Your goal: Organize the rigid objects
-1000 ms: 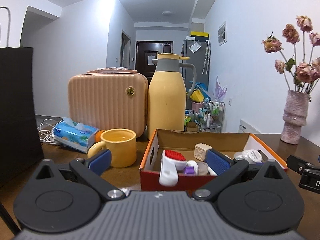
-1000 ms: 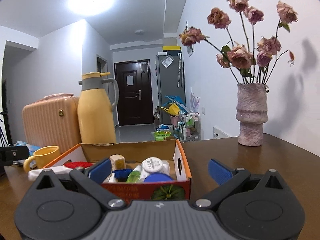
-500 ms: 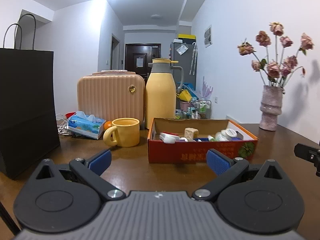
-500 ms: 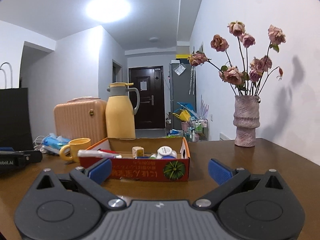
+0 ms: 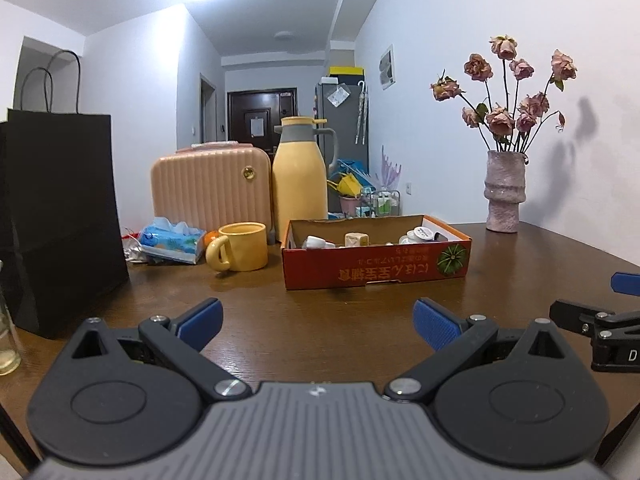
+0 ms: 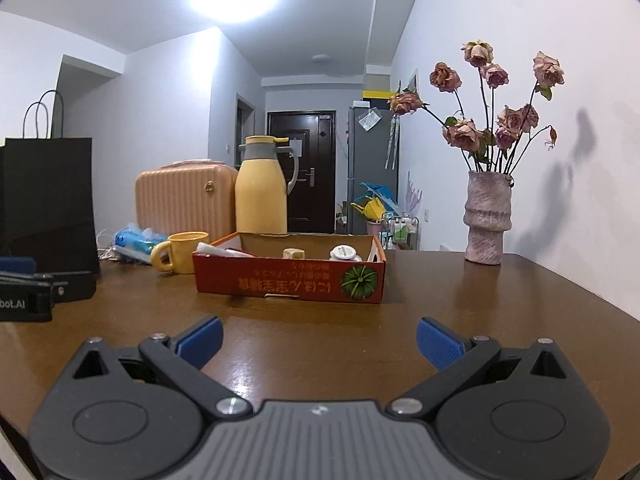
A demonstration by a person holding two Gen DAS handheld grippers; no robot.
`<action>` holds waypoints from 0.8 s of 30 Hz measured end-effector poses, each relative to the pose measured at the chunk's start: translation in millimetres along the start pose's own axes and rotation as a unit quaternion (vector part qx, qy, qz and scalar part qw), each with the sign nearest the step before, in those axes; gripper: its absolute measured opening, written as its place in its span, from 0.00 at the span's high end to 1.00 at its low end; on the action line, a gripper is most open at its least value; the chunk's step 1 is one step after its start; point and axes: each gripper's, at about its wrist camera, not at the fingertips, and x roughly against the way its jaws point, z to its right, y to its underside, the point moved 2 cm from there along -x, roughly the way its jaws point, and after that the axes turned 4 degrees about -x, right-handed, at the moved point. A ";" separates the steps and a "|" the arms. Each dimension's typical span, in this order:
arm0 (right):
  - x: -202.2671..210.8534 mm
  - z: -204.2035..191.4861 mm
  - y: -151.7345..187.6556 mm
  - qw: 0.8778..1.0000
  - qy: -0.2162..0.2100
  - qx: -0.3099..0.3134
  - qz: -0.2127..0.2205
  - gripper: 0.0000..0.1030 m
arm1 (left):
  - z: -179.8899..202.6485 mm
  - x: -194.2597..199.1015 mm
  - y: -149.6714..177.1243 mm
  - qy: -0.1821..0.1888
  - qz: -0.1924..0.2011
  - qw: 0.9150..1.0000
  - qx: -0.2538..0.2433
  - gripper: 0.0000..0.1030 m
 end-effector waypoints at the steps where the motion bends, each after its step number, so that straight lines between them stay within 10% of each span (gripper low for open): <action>1: 2.3 -0.9 0.4 1.000 0.000 0.001 0.001 0.00 | -0.7 2.0 -0.5 -0.002 0.003 1.000 0.001 0.00; 24: 16.8 -7.2 -3.4 1.000 -0.006 0.009 0.021 0.00 | -3.8 12.6 -1.4 -0.002 0.013 1.000 0.006 0.00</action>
